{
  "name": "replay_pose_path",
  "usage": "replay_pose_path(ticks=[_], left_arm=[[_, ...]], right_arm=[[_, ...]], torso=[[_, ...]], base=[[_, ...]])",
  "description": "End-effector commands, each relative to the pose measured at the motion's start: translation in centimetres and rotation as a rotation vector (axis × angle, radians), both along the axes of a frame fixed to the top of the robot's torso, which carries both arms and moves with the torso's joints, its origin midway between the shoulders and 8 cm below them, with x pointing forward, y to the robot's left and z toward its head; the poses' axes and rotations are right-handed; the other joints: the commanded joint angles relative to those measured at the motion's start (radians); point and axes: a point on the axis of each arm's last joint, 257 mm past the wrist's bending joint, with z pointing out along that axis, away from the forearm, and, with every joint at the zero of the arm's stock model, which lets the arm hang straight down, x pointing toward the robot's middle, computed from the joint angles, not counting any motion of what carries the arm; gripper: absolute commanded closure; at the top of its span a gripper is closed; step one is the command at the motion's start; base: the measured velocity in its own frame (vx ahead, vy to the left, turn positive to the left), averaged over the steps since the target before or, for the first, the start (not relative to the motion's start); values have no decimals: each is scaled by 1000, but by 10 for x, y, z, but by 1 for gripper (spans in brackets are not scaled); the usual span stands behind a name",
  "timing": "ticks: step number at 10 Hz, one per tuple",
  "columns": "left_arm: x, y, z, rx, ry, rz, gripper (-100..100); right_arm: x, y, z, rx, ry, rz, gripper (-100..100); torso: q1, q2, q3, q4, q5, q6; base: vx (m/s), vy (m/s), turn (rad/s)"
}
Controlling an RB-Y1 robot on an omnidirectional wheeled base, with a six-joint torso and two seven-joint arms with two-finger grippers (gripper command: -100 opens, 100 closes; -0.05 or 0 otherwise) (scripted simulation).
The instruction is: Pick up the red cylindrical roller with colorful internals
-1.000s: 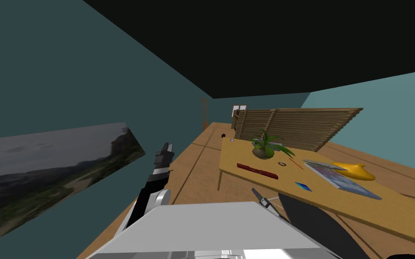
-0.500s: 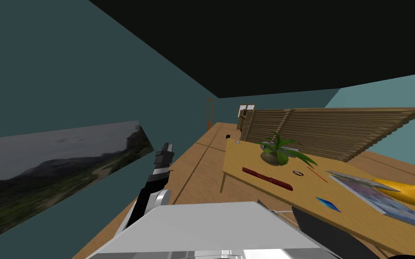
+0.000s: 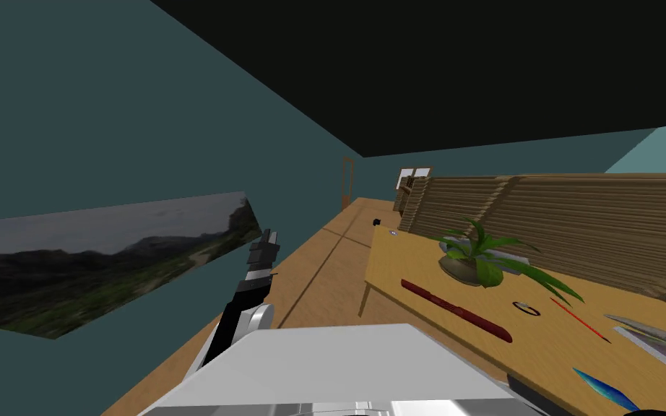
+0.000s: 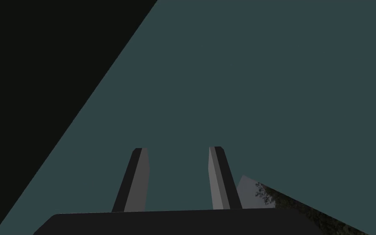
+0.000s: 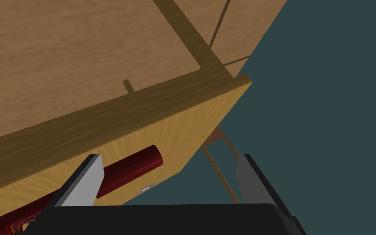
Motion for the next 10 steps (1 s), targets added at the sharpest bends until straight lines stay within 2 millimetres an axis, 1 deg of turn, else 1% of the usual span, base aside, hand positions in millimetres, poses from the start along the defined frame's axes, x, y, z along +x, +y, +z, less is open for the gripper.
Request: replay_pose_path(ticks=[1, 2, 3, 4, 5, 6, 7, 8, 9, 10], left_arm=[[0, 0, 0, 0, 0, 0, 0], [0, 0, 0, 0, 0, 0, 0], [0, 0, 0, 0, 0, 0, 0], [0, 0, 0, 0, 0, 0, 0], [0, 0, 0, 0, 0, 0, 0], [0, 0, 0, 0, 0, 0, 0], [0, 0, 0, 0, 0, 0, 0], [0, 0, 0, 0, 0, 0, 0], [0, 0, 0, 0, 0, 0, 0], [0, 0, 0, 0, 0, 0, 0]], right_arm=[[-25, -11, -14, -57, 71, 55, -100], [-37, -20, -21, -68, 99, 40, -100], [-56, -28, -27, -113, 153, 94, -100], [-68, -37, -33, -124, 180, 80, -100], [-91, -49, -38, -171, 239, 132, -100], [-87, -46, -37, -167, 231, 136, -100], [-96, -52, -40, -175, 251, 126, -100], [-120, -66, -45, -222, 314, 176, -100], [-130, -73, -47, -230, 335, 166, -100], [-150, -86, -48, -272, 390, 218, -100]], torso=[[0, 0, 0, 0, 0, 0], [-1, -1, 0, 0, 0, -1], [-1, 0, 0, 0, 0, 0], [-1, -1, 0, 0, 0, -1], [-1, 0, 0, 0, 0, 1], [-2, -1, -1, 0, 0, -1], [-2, -1, 0, 0, 0, 0], [0, 1, 0, 0, 0, 1], [0, 0, 0, 0, 0, -1], [-1, 0, 0, 0, 0, 1]], base=[[42, -30, 366], [33, -39, 230], [34, -40, 406], [31, -49, 225], [43, -56, 315], [29, -54, 204], [7, -25, 7], [16, -31, 338], [19, -44, 227], [10, -57, 328]])
